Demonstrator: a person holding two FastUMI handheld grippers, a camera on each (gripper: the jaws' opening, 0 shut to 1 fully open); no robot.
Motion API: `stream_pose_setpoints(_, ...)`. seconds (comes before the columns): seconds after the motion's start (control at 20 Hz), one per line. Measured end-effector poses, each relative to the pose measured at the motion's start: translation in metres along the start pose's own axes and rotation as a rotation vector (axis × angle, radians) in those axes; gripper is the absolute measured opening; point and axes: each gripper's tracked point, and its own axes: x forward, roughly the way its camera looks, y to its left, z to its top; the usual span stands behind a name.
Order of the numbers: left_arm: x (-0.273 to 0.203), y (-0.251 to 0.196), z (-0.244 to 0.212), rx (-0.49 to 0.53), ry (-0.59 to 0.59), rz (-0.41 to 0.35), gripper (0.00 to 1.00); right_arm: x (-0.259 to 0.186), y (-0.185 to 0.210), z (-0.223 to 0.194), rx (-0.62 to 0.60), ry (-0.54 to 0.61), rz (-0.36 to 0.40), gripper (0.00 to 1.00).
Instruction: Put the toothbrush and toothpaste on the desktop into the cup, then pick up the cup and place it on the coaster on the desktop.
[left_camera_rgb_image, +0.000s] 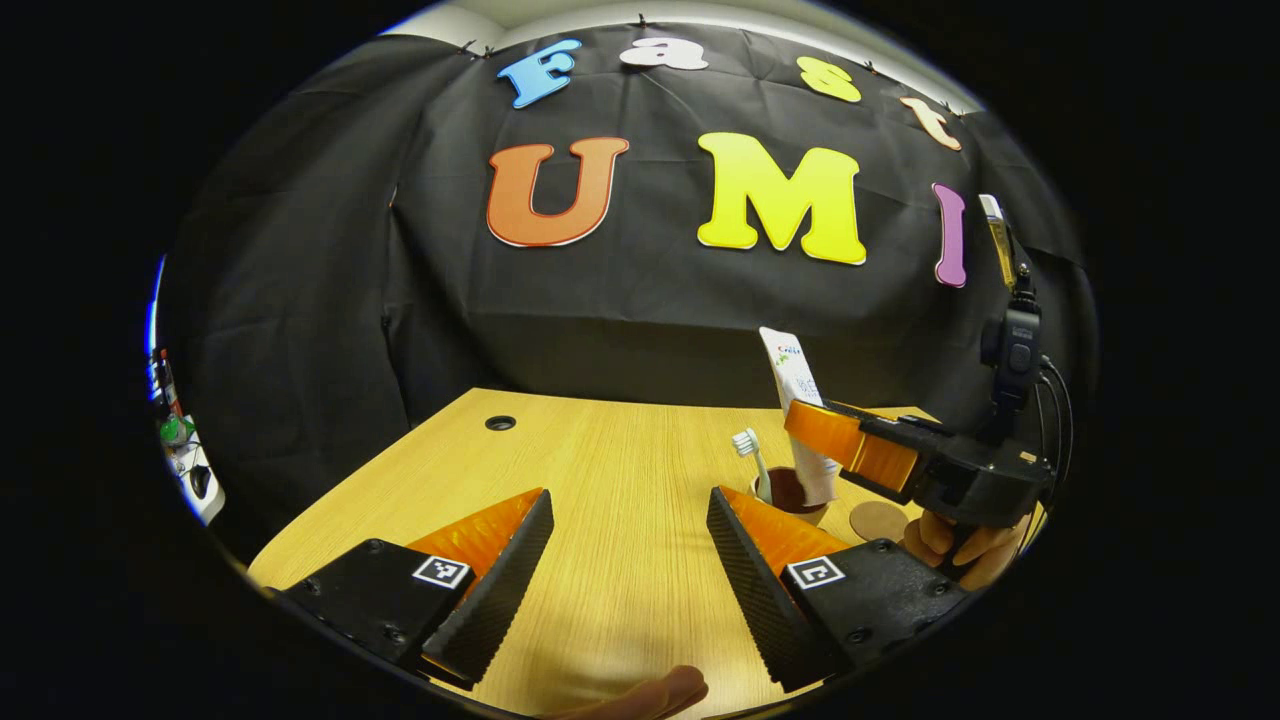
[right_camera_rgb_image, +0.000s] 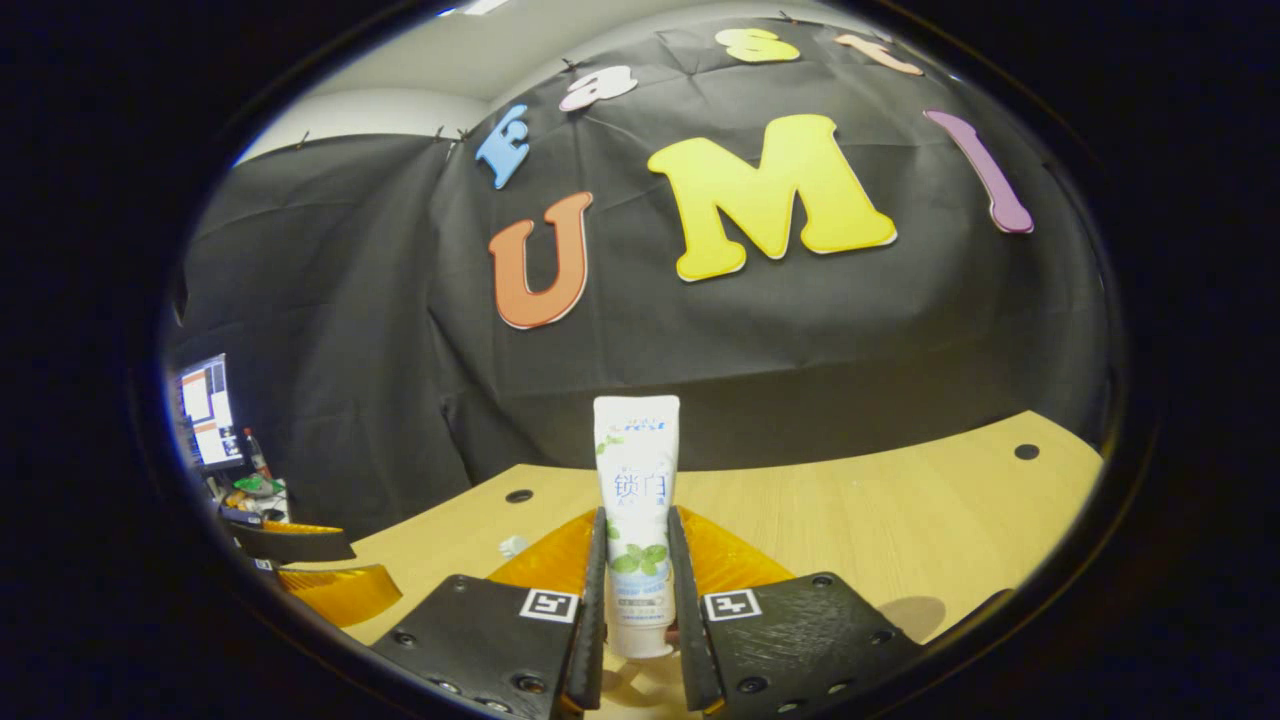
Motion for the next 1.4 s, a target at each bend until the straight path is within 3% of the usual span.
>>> stream_pose_setpoints(0.15, -0.004, 0.0, 0.0, 0.036, -0.004, 0.017, 0.99, -0.012, 0.004, 0.003, 0.009, -0.022, 0.016, 0.33)
stream_pose_setpoints(0.25, -0.006, -0.008, -0.001, 0.038, 0.001, 0.008, 0.99, -0.023, 0.002, 0.016, 0.009, -0.055, 0.013, 0.24)
stream_pose_setpoints(0.3, -0.007, -0.012, -0.002, 0.038, 0.003, 0.005, 0.99, -0.032, 0.002, 0.023, 0.003, -0.069, 0.013, 0.34)
stream_pose_setpoints(0.35, -0.003, -0.017, -0.003, 0.043, 0.009, 0.005, 0.99, -0.043, -0.002, 0.031, -0.022, -0.087, 0.002, 0.33)
stream_pose_setpoints(0.45, -0.006, -0.023, -0.006, 0.046, 0.012, 0.017, 0.99, -0.059, -0.005, 0.036, -0.05, -0.104, -0.001, 0.45)
stream_pose_setpoints(0.5, -0.008, -0.034, -0.01, 0.04, 0.02, 0.005, 0.99, -0.073, -0.009, 0.035, -0.035, -0.082, 0.008, 0.62)
stream_pose_setpoints(0.55, -0.007, -0.037, -0.011, 0.038, 0.023, 0.003, 0.99, -0.08, -0.009, 0.037, -0.031, -0.079, 0.017, 0.65)
stream_pose_setpoints(0.7, 0.002, -0.058, -0.017, 0.066, 0.063, -0.013, 0.98, -0.116, -0.037, 0.05, -0.085, -0.11, -0.016, 0.94)
stream_pose_setpoints(0.8, 0.009, -0.068, -0.014, 0.062, 0.075, -0.032, 0.99, -0.138, -0.059, 0.047, -0.107, -0.102, -0.062, 0.98)
stream_pose_setpoints(0.85, 0.014, -0.073, -0.011, 0.045, 0.093, -0.037, 0.98, -0.154, -0.075, 0.044, -0.134, -0.1, -0.093, 0.93)
stream_pose_setpoints(1.0, 0.03, -0.09, -0.013, 0.008, 0.189, -0.06, 0.98, -0.197, -0.108, 0.025, -0.184, -0.091, -0.119, 0.95)
stream_pose_setpoints(1.25, 0.052, -0.11, -0.04, 0.047, 0.463, -0.087, 0.98, -0.241, -0.133, 0.001, -0.156, -0.069, -0.066, 0.95)
stream_pose_setpoints(1.4, 0.056, -0.118, -0.073, 0.023, 0.672, -0.085, 0.99, -0.248, -0.142, 0.005, -0.057, -0.154, -0.032, 0.95)
